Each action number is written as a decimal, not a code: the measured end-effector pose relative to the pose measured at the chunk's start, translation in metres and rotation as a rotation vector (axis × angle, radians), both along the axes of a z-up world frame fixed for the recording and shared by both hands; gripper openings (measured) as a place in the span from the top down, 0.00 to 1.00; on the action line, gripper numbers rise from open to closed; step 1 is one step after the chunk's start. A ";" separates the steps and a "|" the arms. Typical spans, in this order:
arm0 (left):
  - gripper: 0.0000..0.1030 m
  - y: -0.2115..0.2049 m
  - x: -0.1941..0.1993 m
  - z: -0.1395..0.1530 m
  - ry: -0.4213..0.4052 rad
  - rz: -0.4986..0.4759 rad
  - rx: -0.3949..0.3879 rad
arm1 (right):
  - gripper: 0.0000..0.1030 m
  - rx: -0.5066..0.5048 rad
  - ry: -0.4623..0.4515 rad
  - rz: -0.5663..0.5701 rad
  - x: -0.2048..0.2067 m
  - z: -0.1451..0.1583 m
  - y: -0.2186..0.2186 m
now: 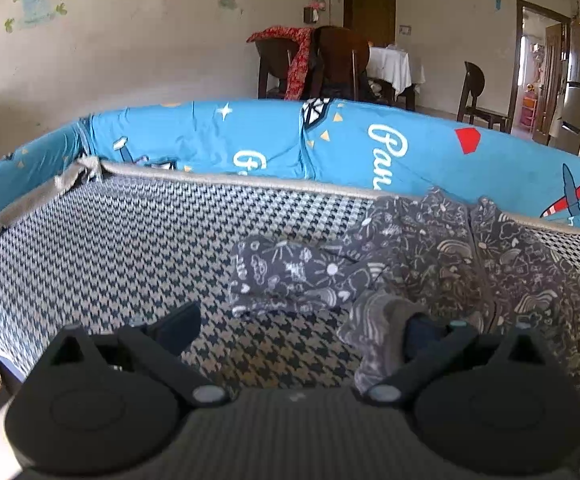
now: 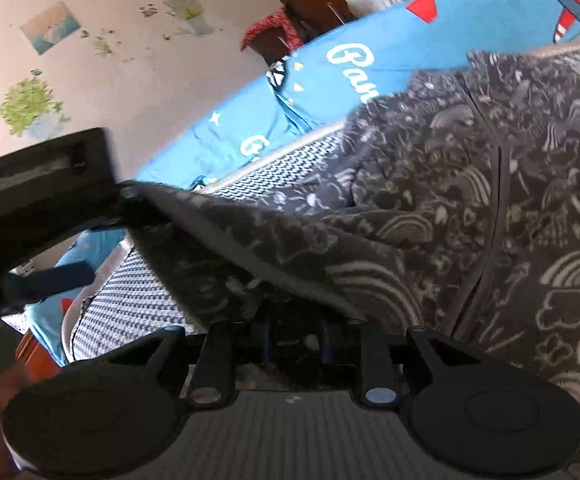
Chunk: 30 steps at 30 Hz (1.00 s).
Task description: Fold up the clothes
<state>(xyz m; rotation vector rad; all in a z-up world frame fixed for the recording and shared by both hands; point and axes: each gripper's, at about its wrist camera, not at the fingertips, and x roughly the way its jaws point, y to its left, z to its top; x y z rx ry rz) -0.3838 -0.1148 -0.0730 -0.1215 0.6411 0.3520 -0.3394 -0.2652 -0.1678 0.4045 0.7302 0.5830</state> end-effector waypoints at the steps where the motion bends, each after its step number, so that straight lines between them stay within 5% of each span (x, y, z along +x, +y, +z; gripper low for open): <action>1: 0.01 0.000 0.000 0.000 0.001 -0.001 -0.001 | 0.77 -0.002 0.007 -0.004 0.003 -0.003 0.001; 4: 0.01 0.003 0.000 -0.001 0.001 0.007 -0.004 | 0.79 0.022 0.024 -0.047 0.008 -0.008 -0.006; 10: 0.01 0.010 0.000 -0.005 0.001 0.030 -0.006 | 0.81 0.224 0.140 -0.072 0.018 -0.011 -0.038; 22: 0.01 0.006 -0.001 -0.001 0.000 0.030 -0.008 | 0.81 0.062 0.153 -0.054 0.025 -0.021 -0.001; 24: 0.01 0.008 -0.001 -0.004 0.011 0.036 -0.015 | 0.89 0.019 0.148 -0.085 0.029 -0.024 0.005; 26: 0.02 0.010 -0.001 -0.006 0.020 0.044 -0.024 | 0.99 -0.092 0.081 -0.160 0.028 -0.017 0.008; 28: 0.01 0.014 -0.002 -0.007 0.015 0.055 -0.030 | 1.00 -0.303 -0.121 -0.223 0.015 -0.001 0.017; 30: 0.01 0.016 -0.002 -0.007 0.017 0.052 -0.048 | 1.00 -0.410 -0.262 -0.270 0.002 0.009 0.019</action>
